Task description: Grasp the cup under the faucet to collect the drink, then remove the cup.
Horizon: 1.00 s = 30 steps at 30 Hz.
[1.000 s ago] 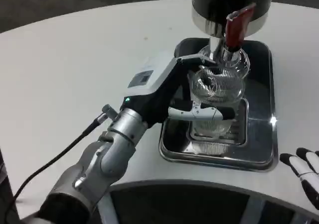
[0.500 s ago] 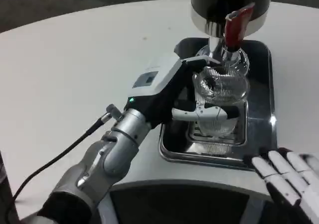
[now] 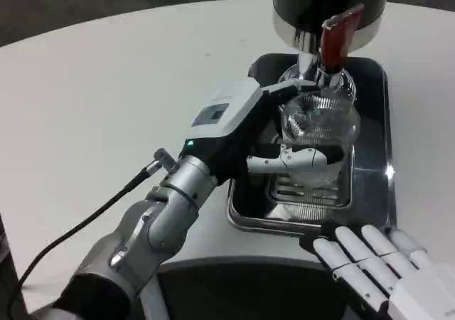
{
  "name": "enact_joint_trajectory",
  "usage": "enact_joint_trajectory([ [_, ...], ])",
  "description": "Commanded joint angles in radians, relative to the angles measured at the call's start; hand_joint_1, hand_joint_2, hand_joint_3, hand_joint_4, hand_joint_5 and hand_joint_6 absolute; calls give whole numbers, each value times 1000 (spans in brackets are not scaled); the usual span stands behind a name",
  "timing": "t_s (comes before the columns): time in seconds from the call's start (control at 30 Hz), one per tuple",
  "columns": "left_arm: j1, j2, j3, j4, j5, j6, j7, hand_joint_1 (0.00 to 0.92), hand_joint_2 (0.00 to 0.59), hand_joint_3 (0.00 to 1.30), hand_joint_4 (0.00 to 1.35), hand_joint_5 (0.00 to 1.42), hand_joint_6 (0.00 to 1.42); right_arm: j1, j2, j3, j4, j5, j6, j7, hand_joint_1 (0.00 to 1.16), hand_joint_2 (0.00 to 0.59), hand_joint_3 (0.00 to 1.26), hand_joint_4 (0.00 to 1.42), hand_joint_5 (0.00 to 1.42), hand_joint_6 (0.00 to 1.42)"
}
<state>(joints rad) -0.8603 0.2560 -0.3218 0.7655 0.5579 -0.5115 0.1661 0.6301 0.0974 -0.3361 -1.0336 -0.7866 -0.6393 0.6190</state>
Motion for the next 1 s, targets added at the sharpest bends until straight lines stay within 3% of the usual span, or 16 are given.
enact_joint_trajectory([
  [0.03,28,15,-2,-56,-14,-10,-42,253,88,304,300,614,1118,109,241,5,-14,-1,-20,5,520,448,64,0,0,0],
  [0.6,106,65,42,-219,-29,7,-84,229,82,303,216,560,1083,137,241,23,-14,2,-28,-3,521,448,73,0,0,1],
  [1.0,189,118,103,-372,-42,64,-132,211,84,303,200,541,1080,130,238,70,-14,-35,-4,0,521,448,73,0,0,1],
])
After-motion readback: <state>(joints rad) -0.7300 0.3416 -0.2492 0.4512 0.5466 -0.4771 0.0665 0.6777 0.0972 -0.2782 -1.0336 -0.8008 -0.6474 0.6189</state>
